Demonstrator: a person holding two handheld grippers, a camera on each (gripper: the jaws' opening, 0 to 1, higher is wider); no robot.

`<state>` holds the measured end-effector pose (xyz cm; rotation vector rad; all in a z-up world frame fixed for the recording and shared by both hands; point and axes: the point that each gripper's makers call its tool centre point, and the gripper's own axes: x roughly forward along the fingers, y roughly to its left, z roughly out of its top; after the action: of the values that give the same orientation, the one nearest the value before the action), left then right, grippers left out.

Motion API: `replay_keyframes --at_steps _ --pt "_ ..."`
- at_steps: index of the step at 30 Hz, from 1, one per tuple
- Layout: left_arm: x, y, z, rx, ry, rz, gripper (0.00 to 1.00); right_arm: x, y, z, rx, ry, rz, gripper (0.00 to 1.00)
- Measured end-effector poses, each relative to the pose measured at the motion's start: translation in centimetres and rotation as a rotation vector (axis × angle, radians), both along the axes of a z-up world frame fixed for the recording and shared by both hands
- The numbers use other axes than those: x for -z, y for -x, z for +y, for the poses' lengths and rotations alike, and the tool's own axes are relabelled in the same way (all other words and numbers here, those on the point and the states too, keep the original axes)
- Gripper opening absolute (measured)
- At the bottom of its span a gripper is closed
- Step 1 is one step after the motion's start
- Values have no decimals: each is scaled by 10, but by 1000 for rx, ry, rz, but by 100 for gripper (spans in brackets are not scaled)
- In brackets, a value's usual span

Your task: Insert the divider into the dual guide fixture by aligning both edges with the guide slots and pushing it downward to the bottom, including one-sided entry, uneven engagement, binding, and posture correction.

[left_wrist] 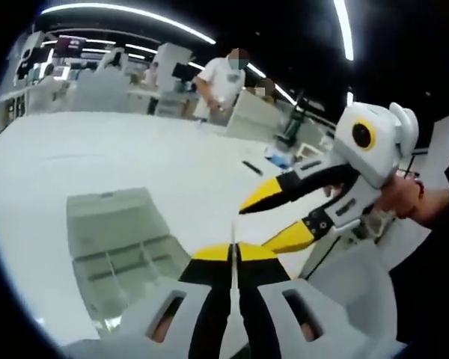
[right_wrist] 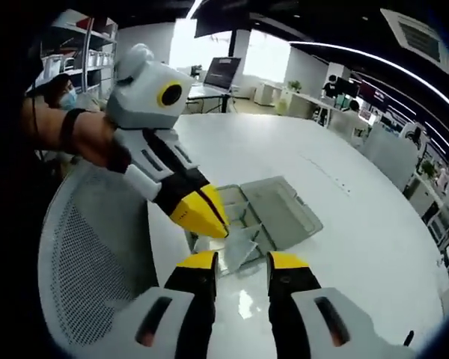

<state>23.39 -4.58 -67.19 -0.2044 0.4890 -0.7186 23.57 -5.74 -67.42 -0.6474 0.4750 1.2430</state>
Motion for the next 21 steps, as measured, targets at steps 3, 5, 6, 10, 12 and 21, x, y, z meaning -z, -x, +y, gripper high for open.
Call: replay_keyframes --at_steps 3,5,6,10,12,21 --pt "-2 3 -1 11 -4 -9 0 4 4 1 -45 38 1 19" --pt "-2 6 -1 26 -18 -14 0 5 7 1 -80 55 -7 18" --pt "-1 8 -1 35 -33 -17 0 5 8 2 -90 57 -7 18" --pt "0 16 -6 90 -60 -41 0 6 13 2 -145 76 5 17" --pt "0 18 -7 109 -77 -51 0 8 15 2 -179 102 10 15" --pt "0 24 -12 170 -124 -70 0 14 26 3 -289 176 34 10"
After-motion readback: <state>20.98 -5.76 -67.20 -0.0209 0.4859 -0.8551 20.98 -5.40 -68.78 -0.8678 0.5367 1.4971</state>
